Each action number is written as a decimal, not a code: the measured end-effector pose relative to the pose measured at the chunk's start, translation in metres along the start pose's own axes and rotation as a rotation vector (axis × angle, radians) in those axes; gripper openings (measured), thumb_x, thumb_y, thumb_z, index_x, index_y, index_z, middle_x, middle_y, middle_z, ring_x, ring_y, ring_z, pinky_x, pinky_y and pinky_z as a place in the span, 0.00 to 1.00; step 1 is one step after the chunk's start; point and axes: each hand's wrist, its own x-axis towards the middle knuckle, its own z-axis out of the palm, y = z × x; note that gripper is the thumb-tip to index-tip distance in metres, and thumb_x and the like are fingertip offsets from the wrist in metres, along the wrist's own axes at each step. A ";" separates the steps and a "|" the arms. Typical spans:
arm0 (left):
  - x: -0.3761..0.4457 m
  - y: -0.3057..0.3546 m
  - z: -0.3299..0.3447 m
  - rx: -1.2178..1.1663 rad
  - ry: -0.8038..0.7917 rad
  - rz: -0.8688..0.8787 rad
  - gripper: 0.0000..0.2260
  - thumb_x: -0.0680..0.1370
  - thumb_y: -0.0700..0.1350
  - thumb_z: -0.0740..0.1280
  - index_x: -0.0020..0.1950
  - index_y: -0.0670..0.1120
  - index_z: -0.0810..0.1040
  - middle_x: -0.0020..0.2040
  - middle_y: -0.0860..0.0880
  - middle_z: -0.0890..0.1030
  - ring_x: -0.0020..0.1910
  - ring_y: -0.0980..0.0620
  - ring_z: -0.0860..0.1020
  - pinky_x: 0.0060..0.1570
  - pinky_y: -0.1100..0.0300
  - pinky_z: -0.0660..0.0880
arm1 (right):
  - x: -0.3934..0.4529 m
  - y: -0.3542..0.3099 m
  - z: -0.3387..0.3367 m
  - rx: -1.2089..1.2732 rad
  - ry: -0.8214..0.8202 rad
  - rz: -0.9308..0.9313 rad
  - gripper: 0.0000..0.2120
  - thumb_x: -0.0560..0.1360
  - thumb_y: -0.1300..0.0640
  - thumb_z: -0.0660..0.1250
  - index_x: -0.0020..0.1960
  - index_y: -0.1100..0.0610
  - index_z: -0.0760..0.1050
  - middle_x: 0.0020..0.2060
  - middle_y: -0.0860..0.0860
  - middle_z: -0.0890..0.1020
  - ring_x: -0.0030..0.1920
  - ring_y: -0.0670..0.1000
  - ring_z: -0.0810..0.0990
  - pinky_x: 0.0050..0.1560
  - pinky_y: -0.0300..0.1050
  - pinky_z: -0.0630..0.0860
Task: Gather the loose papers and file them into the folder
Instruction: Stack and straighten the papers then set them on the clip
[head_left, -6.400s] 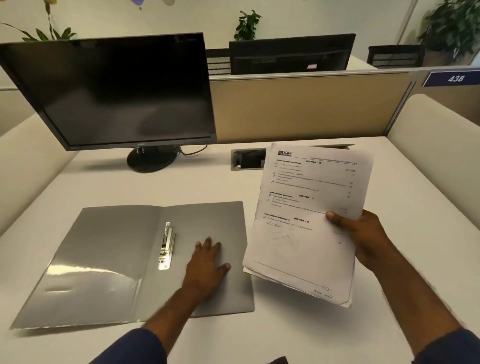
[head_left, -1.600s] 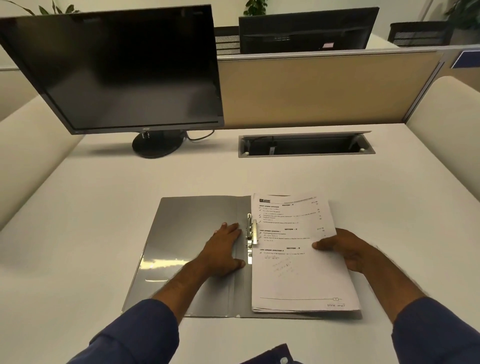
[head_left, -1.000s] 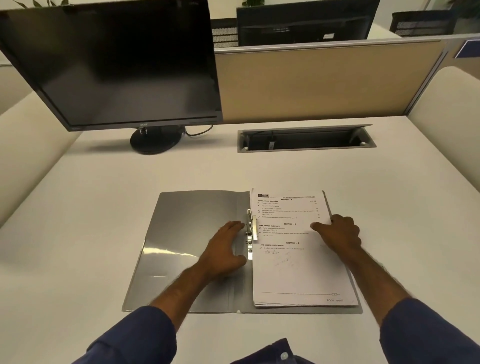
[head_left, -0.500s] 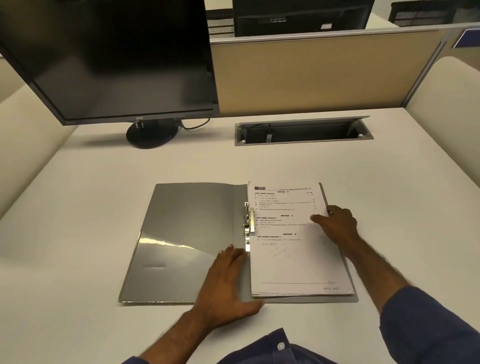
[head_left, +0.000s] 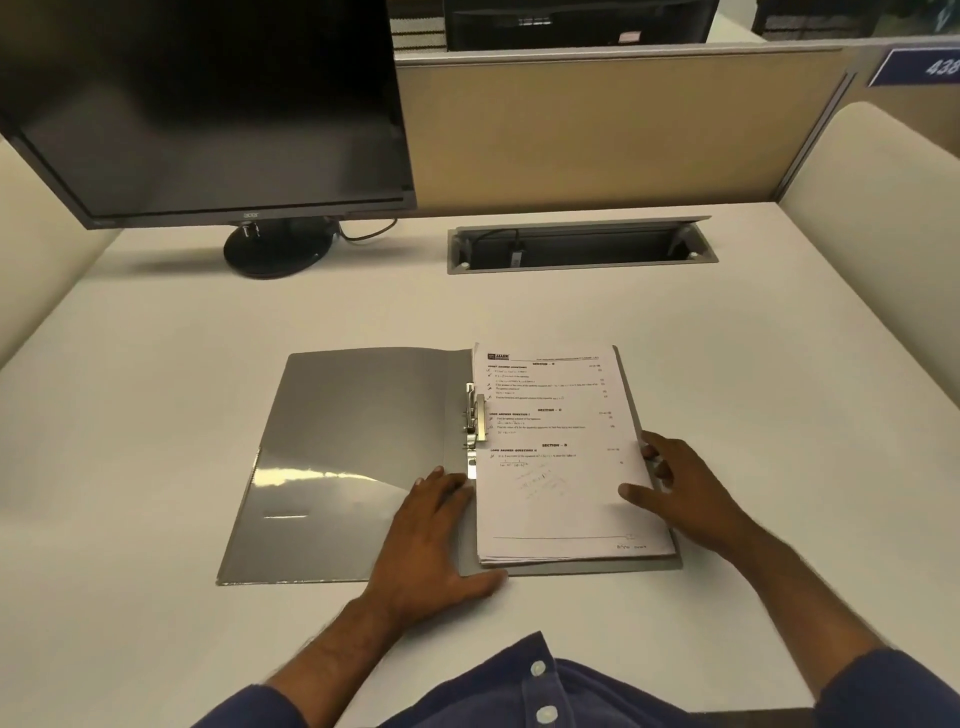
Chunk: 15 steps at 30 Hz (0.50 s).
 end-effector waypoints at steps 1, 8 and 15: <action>0.000 0.000 0.000 0.002 0.003 -0.002 0.47 0.65 0.78 0.61 0.78 0.57 0.57 0.78 0.58 0.57 0.79 0.54 0.52 0.78 0.48 0.52 | -0.008 0.005 -0.001 -0.014 -0.014 -0.023 0.39 0.69 0.51 0.77 0.74 0.54 0.63 0.61 0.48 0.72 0.56 0.49 0.72 0.55 0.41 0.69; 0.000 0.000 0.002 -0.012 0.068 0.031 0.43 0.66 0.76 0.62 0.76 0.56 0.62 0.77 0.56 0.62 0.78 0.53 0.55 0.77 0.53 0.49 | -0.038 0.024 0.001 -0.119 -0.068 -0.114 0.50 0.63 0.44 0.79 0.77 0.49 0.55 0.65 0.42 0.65 0.64 0.46 0.65 0.64 0.40 0.65; -0.001 0.002 0.001 -0.022 0.045 0.008 0.41 0.66 0.73 0.65 0.75 0.55 0.66 0.77 0.54 0.63 0.79 0.51 0.57 0.78 0.47 0.54 | -0.048 0.040 -0.001 -0.212 0.011 -0.154 0.45 0.60 0.42 0.80 0.72 0.50 0.66 0.60 0.42 0.66 0.62 0.45 0.62 0.63 0.39 0.61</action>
